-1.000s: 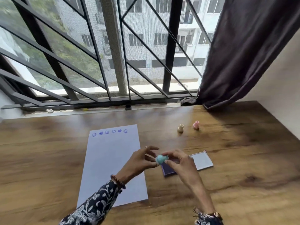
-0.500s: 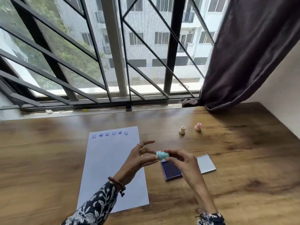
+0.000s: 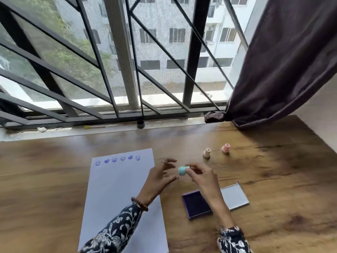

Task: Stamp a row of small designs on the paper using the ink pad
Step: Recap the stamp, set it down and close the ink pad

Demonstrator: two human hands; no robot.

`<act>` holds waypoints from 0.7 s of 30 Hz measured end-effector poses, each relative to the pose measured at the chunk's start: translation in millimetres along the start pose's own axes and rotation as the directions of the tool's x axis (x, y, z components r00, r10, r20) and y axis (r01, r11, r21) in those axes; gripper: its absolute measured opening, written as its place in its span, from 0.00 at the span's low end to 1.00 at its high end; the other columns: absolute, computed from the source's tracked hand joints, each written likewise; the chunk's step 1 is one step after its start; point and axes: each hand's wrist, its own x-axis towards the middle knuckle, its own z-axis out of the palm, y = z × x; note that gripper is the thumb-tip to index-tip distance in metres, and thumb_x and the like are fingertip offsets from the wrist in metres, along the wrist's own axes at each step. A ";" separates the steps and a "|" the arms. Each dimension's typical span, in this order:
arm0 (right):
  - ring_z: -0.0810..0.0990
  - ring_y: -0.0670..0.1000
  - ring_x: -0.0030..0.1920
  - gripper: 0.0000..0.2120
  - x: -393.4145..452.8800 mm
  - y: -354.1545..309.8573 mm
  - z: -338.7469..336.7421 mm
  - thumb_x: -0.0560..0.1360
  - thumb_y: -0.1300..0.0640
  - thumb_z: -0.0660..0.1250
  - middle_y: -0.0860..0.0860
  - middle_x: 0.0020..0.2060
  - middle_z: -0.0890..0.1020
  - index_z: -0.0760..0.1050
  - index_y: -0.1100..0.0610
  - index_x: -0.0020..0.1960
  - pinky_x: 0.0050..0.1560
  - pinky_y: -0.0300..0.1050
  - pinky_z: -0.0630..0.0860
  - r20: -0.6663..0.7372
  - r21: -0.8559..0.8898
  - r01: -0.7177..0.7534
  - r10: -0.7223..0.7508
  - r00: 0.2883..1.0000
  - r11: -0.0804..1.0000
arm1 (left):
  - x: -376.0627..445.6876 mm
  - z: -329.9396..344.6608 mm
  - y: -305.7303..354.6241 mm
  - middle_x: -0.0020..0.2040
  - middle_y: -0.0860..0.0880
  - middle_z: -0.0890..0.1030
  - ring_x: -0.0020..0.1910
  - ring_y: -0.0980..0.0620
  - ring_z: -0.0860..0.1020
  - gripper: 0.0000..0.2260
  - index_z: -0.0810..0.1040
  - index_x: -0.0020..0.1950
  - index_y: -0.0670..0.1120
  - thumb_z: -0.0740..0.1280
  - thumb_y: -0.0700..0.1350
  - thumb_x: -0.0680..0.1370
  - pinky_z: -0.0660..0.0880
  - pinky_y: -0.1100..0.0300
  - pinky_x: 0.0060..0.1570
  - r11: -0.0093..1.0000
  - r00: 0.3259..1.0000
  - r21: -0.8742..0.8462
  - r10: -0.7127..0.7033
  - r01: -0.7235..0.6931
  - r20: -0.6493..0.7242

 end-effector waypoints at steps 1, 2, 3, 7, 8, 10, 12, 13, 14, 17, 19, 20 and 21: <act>0.81 0.45 0.44 0.08 9.1 -1.6 0.0 0.71 0.56 0.70 0.46 0.42 0.83 0.80 0.49 0.49 0.48 0.42 0.78 -0.036 -0.092 0.024 -0.027 0.999 0.995 | 5.8 0.2 -4.5 0.53 0.52 0.79 0.56 0.53 0.77 0.18 0.73 0.58 0.51 0.72 0.44 0.70 0.71 0.68 0.52 0.991 0.999 0.131 0.031 -0.027 -0.024; 0.81 0.46 0.45 0.09 17.9 -3.9 0.1 0.71 0.55 0.69 0.46 0.44 0.82 0.79 0.50 0.51 0.48 0.42 0.77 -0.064 -0.177 0.044 -0.056 0.996 0.983 | 11.1 0.4 -9.2 0.57 0.51 0.77 0.59 0.54 0.74 0.18 0.72 0.60 0.50 0.71 0.46 0.71 0.69 0.68 0.54 0.962 0.997 0.267 0.069 -0.057 -0.036; 0.79 0.46 0.46 0.10 26.5 -6.2 0.7 0.71 0.54 0.69 0.46 0.46 0.81 0.77 0.50 0.53 0.46 0.42 0.76 -0.078 -0.260 0.063 -0.086 0.993 0.964 | 16.1 1.1 -13.6 0.61 0.50 0.75 0.62 0.53 0.72 0.19 0.71 0.61 0.48 0.70 0.48 0.72 0.67 0.67 0.57 0.919 0.994 0.386 0.107 -0.085 -0.037; 0.79 0.52 0.47 0.09 53.5 -12.7 9.2 0.72 0.53 0.67 0.50 0.49 0.79 0.73 0.52 0.51 0.41 0.44 0.74 -0.061 -0.532 0.167 -0.234 0.970 0.830 | 29.9 3.8 -28.2 0.67 0.45 0.70 0.70 0.47 0.64 0.25 0.67 0.66 0.44 0.67 0.53 0.73 0.59 0.58 0.68 0.796 0.991 0.597 0.135 -0.103 -0.009; 0.79 0.53 0.47 0.09 57.3 -13.3 12.1 0.72 0.53 0.66 0.51 0.49 0.79 0.74 0.53 0.51 0.41 0.45 0.76 -0.045 -0.568 0.193 -0.264 0.963 0.800 | 31.1 4.0 -31.3 0.66 0.45 0.71 0.68 0.47 0.65 0.26 0.68 0.66 0.44 0.66 0.54 0.73 0.60 0.59 0.67 0.788 0.990 0.607 0.137 -0.104 -0.009; 0.80 0.54 0.47 0.09 61.9 -12.7 17.5 0.73 0.54 0.65 0.52 0.50 0.80 0.75 0.53 0.52 0.44 0.47 0.76 -0.016 -0.622 0.225 -0.299 0.954 0.750 | 32.4 4.2 -37.3 0.63 0.46 0.72 0.64 0.47 0.69 0.25 0.69 0.64 0.44 0.66 0.56 0.73 0.62 0.58 0.65 0.777 0.988 0.620 0.153 -0.106 -0.023; 0.79 0.54 0.49 0.09 63.1 -10.4 20.9 0.73 0.54 0.65 0.52 0.52 0.79 0.74 0.52 0.54 0.44 0.46 0.75 0.002 -0.651 0.217 -0.283 0.959 0.727 | 32.7 5.5 -40.6 0.64 0.47 0.72 0.63 0.48 0.70 0.26 0.69 0.65 0.45 0.64 0.58 0.73 0.57 0.57 0.68 0.749 0.988 0.656 0.152 -0.090 -0.038; 0.79 0.54 0.50 0.10 62.5 -9.3 21.7 0.74 0.54 0.64 0.52 0.53 0.78 0.74 0.52 0.55 0.44 0.47 0.75 0.006 -0.648 0.204 -0.263 0.965 0.734 | 32.6 6.1 -40.9 0.65 0.48 0.71 0.65 0.48 0.69 0.26 0.68 0.65 0.45 0.63 0.59 0.73 0.48 0.58 0.71 0.731 0.988 0.678 0.148 -0.081 -0.041; 0.79 0.54 0.52 0.11 60.6 -8.7 21.6 0.74 0.53 0.64 0.51 0.54 0.78 0.74 0.52 0.56 0.45 0.48 0.75 0.003 -0.634 0.191 -0.244 0.970 0.749 | 32.2 6.3 -40.4 0.66 0.48 0.70 0.67 0.49 0.67 0.27 0.66 0.66 0.46 0.62 0.59 0.73 0.38 0.60 0.71 0.717 0.988 0.693 0.145 -0.075 -0.043; 0.79 0.53 0.51 0.14 48.7 -9.2 13.6 0.73 0.53 0.65 0.50 0.56 0.77 0.73 0.50 0.59 0.46 0.48 0.76 -0.046 -0.558 0.158 -0.220 0.974 0.814 | 27.3 6.0 -33.7 0.70 0.48 0.68 0.74 0.51 0.58 0.28 0.62 0.69 0.47 0.62 0.58 0.74 0.27 0.55 0.69 0.728 0.992 0.681 0.120 -0.071 -0.025; 0.79 0.51 0.48 0.12 33.2 -8.6 2.2 0.73 0.56 0.66 0.50 0.55 0.79 0.74 0.50 0.57 0.45 0.47 0.78 -0.090 -0.513 0.149 -0.226 0.970 0.845 | 16.6 6.8 -25.9 0.70 0.49 0.68 0.75 0.51 0.55 0.27 0.62 0.70 0.48 0.63 0.57 0.75 0.34 0.46 0.73 0.774 0.996 0.629 0.095 -0.074 0.001; 0.80 0.49 0.46 0.11 23.1 -6.8 -4.9 0.73 0.57 0.66 0.50 0.53 0.80 0.75 0.51 0.55 0.45 0.47 0.78 -0.120 -0.484 0.141 -0.226 0.967 0.863 | 8.0 7.8 -22.1 0.71 0.49 0.67 0.75 0.52 0.55 0.26 0.62 0.69 0.49 0.63 0.57 0.75 0.38 0.44 0.74 0.803 0.996 0.591 0.090 -0.075 0.004; 0.80 0.49 0.43 0.09 12.4 -3.6 -12.5 0.73 0.58 0.67 0.50 0.51 0.81 0.76 0.52 0.53 0.44 0.47 0.79 -0.162 -0.449 0.125 -0.219 0.962 0.885 | -2.0 9.5 -18.9 0.71 0.49 0.67 0.75 0.52 0.54 0.26 0.62 0.69 0.50 0.64 0.57 0.74 0.40 0.44 0.74 0.826 0.996 0.558 0.095 -0.078 0.000</act>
